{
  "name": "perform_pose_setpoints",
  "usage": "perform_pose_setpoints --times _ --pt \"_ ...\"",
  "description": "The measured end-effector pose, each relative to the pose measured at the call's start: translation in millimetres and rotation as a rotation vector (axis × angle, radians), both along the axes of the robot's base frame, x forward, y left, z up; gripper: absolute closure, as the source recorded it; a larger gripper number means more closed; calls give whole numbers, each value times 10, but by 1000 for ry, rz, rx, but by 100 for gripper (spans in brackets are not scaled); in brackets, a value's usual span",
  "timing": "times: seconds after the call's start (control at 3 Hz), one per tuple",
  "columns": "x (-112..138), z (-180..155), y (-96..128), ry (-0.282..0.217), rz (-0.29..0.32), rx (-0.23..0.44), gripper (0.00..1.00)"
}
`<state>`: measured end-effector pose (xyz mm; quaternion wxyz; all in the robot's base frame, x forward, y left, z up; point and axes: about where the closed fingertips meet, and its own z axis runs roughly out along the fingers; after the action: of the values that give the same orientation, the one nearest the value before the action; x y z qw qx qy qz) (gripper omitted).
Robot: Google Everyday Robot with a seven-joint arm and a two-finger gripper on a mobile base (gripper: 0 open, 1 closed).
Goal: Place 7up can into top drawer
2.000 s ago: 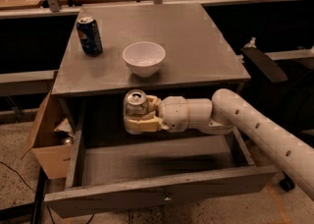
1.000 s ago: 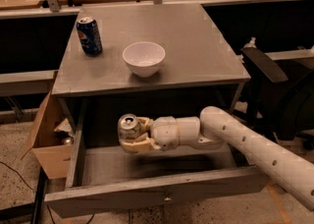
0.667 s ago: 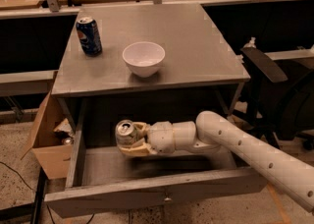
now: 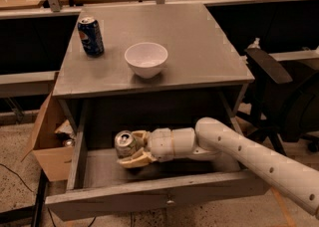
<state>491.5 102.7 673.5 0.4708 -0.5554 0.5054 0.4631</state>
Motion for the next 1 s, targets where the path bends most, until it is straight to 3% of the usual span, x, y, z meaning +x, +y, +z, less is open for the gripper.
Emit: perform_pose_setpoints --times 0.33,0.67,1.0 --pt "14 -33 -1 -6 -14 -8 4" --pt "78 25 -11 -20 -25 3 9" --pt "197 113 -115 -18 -26 21 6"
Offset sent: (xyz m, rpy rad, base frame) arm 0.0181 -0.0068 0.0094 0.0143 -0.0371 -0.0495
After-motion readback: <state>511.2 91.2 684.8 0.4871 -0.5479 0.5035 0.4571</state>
